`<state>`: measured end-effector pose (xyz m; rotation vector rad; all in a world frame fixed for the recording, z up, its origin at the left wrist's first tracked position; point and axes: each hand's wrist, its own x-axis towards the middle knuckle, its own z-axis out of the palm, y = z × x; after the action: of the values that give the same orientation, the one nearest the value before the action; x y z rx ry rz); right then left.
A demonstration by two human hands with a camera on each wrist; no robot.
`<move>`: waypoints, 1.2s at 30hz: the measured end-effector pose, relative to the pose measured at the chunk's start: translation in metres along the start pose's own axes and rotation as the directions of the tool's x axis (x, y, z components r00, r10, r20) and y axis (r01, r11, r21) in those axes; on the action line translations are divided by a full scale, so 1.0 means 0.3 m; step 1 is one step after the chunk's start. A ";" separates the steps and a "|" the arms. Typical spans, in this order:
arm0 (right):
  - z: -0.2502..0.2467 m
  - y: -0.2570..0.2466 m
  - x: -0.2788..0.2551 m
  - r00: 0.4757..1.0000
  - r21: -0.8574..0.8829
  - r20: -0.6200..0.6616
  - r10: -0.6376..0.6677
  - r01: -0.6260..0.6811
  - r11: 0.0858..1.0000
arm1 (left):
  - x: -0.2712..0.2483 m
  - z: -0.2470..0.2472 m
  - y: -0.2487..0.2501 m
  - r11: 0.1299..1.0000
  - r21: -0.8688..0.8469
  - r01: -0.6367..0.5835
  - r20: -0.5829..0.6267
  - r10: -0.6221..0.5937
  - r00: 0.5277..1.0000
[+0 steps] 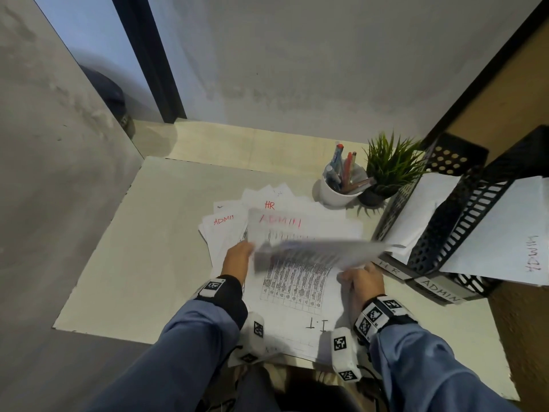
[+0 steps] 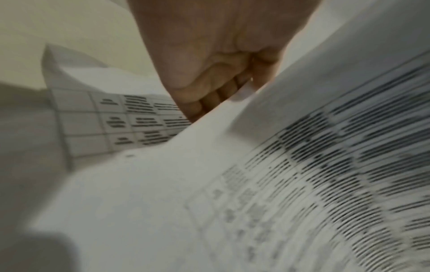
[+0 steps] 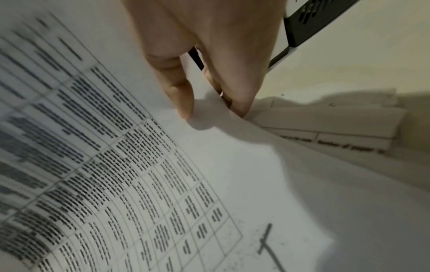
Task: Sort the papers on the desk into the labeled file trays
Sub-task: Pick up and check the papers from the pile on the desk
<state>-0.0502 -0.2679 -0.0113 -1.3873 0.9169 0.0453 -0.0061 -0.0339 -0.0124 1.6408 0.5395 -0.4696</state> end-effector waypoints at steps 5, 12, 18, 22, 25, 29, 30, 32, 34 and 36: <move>0.021 -0.089 -0.018 0.995 0.080 0.099 -0.018 0.010 0.997 | -0.077 0.037 0.125 0.989 -0.127 -0.075 0.144 0.093 0.985; 0.012 -0.312 -0.144 0.878 0.037 0.140 -0.457 0.456 0.889 | -0.167 0.037 0.295 0.872 -0.078 -0.484 -0.055 0.481 0.875; 0.032 -0.169 -0.170 0.965 -0.119 0.166 -0.204 0.225 0.967 | -0.198 0.074 0.188 0.943 0.118 -0.310 0.022 0.310 0.951; 0.013 -0.166 -0.176 0.977 -0.165 0.125 -0.171 0.191 0.968 | -0.217 0.091 0.218 0.884 0.331 -0.331 0.164 0.291 0.942; -0.061 -0.268 -0.173 0.957 -0.074 0.040 -0.288 0.290 0.954 | -0.252 0.126 0.343 0.787 0.387 -0.480 0.310 0.379 0.872; -0.234 -0.413 -0.174 0.868 0.008 -0.119 -0.482 0.486 0.874 | -0.358 0.237 0.489 0.709 0.310 -0.634 0.429 0.490 0.759; -0.285 -0.440 -0.177 0.842 0.020 -0.201 -0.500 0.514 0.858 | -0.395 0.276 0.518 0.685 0.283 -0.672 0.448 0.525 0.724; -0.390 -0.470 -0.167 0.767 0.044 -0.408 -0.496 0.559 0.828 | -0.459 0.356 0.558 0.640 0.211 -0.739 0.473 0.595 0.650; -0.498 -0.480 -0.142 0.671 0.006 -0.596 -0.440 0.552 0.834 | -0.511 0.433 0.580 0.592 0.170 -0.788 0.477 0.650 0.591; -0.595 -0.468 -0.100 0.665 -0.075 -0.666 -0.338 0.391 0.917 | -0.550 0.506 0.592 0.508 0.169 -0.845 0.493 0.699 0.518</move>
<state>-0.0894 -0.4384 0.1366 -1.5159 1.1862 -0.8518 -0.0336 -0.2166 0.2062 1.9143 -0.6737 -0.1618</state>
